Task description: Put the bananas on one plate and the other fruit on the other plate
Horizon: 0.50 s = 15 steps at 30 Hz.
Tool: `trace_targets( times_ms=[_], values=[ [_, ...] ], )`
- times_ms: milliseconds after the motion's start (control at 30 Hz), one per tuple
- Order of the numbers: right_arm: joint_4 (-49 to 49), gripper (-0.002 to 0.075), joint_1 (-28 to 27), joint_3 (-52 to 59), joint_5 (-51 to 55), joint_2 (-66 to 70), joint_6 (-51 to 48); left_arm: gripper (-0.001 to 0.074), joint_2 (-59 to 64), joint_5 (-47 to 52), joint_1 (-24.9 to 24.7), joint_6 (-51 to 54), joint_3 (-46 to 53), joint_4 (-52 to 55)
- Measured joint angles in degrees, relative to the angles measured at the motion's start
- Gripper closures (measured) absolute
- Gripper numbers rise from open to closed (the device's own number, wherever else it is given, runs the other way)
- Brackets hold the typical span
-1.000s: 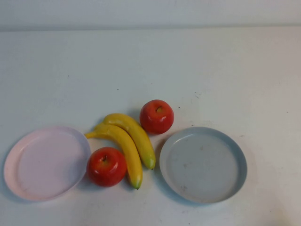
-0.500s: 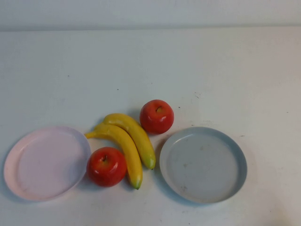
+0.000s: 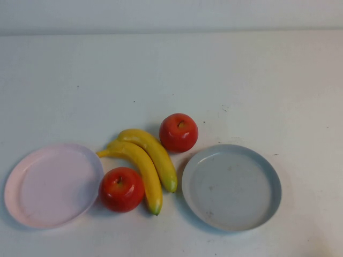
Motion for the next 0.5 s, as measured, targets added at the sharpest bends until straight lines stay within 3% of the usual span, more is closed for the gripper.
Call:
trace_targets(
  times_ms=[133,300,500],
  values=[
    [0.0,0.0743,0.0,0.0,0.0,0.0,0.0,0.0735,1.8,8.9,0.0,-0.7,-6.1,-1.4],
    [0.0,0.0743,0.0,0.0,0.0,0.0,0.0,0.0735,12.4,26.6,0.0,1.0,-19.1,-0.4],
    [0.0,0.0743,0.0,0.0,0.0,0.0,0.0,0.0735,27.5,45.9,0.0,14.2,-33.3,0.3]
  ],
)
